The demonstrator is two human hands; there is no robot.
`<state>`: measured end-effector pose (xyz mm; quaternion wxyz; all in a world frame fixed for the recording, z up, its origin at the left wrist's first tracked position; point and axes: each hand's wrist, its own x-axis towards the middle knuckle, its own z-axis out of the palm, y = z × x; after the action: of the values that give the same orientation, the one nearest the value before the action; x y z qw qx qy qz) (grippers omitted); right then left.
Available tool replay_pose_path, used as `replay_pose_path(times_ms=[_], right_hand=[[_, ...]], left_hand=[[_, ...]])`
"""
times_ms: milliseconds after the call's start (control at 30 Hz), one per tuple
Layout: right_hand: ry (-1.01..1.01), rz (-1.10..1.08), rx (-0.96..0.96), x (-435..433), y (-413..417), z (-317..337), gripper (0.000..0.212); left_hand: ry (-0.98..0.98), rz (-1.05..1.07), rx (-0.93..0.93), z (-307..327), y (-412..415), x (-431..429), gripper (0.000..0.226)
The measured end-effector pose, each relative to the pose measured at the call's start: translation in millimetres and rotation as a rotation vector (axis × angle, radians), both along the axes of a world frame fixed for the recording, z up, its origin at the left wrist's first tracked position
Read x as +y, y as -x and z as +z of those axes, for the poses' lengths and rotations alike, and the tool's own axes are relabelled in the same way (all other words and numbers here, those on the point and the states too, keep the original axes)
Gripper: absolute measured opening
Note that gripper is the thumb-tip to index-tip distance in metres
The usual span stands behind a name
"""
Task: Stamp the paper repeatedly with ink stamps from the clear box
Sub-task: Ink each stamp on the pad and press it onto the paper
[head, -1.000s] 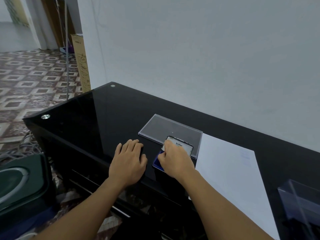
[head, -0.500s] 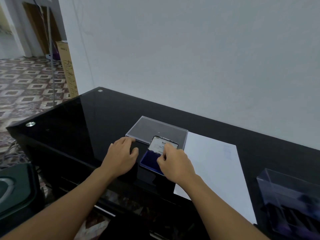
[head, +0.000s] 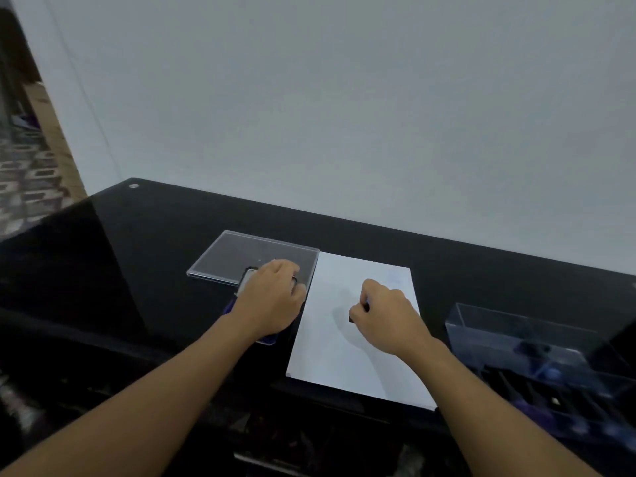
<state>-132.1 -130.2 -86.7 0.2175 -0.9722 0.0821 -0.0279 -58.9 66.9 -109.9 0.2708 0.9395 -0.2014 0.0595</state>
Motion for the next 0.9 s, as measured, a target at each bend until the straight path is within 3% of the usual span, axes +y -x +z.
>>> replay_pose_path(times_ms=[367,500,633,900], right_hand=[[-0.002,-0.118,0.016,-85.6,-19.6,15.1,0.016],[-0.007,-0.11,0.043,-97.6,-31.3,15.8,0.016],[0.016,-0.073,0.078,-101.9,-45.9,9.5,0.015],[0.039,-0.04,0.116,-102.9,-64.2,-5.1,0.014]], left_hand=[[0.0,-0.159,0.008,-11.7,-20.0,-80.9,0.055],[-0.012,-0.177,0.031,-22.2,-33.5,-94.6,0.044],[-0.018,-0.184,0.053,-29.1,-41.0,-105.1,0.053],[-0.059,-0.198,0.031,-40.1,-53.4,-118.8,0.041]])
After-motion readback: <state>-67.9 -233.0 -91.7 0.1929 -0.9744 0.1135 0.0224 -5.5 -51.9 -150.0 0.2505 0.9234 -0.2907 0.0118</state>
